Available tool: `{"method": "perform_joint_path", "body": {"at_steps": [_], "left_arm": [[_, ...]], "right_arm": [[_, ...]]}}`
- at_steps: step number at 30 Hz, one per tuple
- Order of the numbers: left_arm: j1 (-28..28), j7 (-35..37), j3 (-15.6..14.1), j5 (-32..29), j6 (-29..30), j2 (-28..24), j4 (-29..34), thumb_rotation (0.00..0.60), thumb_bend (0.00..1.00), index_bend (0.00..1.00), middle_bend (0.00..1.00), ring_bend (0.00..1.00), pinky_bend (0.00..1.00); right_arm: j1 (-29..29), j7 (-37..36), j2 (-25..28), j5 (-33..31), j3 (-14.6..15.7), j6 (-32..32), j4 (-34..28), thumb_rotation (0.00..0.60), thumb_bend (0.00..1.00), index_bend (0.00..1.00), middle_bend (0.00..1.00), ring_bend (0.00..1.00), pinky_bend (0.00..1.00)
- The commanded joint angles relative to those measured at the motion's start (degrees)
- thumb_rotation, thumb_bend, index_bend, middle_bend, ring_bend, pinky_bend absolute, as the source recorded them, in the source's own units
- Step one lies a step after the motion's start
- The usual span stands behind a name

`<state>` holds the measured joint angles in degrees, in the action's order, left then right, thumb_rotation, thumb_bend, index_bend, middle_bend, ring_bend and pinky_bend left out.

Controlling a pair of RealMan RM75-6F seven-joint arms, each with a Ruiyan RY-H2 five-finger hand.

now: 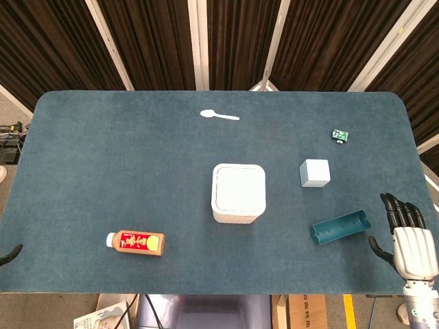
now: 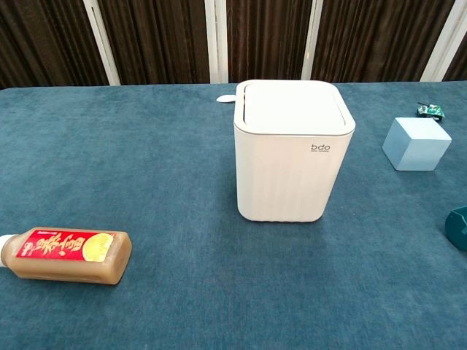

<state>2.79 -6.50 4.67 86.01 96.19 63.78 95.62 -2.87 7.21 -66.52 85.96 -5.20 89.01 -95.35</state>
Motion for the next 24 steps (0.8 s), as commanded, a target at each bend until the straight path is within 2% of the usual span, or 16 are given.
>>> {"method": "perform_joint_path", "body": {"at_steps": [1,10,17,24], "left_arm": [[-0.04,0.14,0.16,0.19,0.27,0.2,-0.35,0.6,0.02,0.1,0.01,0.0,0.0],[0.26,0.27,-0.37,2.14,1.58,0.52,-0.93,0.6,0.02,0.1,0.01,0.0,0.0],[-0.52,0.99,0.91,3.28,3.01,1.97,-3.57,0.6,0.02,0.1,0.01,0.0,0.0],[0.14,1.72,-0.09,4.62,3.9,1.87,-3.66,0.6,0.02,0.1,0.01,0.0,0.0]], "right_arm": [[-0.1,0.14,-0.06,-0.18,-0.06,-0.21,0.07,0.6,0.27,0.08,0.11,0.15,0.13],[0.09,-0.33,0.3,0.02,0.06,-0.04,-0.21,0.6,0.27,0.08,0.11,0.15,0.13],[-0.31,-0.95,0.2,-0.95,-0.08,-1.36,0.2,0.6,0.27,0.08,0.11,0.15,0.14],[-0.35,-2.27,0.58,0.53,0.47,-1.22,-0.08,0.6,0.27,0.08,0.12,0.18,0.16]]}}
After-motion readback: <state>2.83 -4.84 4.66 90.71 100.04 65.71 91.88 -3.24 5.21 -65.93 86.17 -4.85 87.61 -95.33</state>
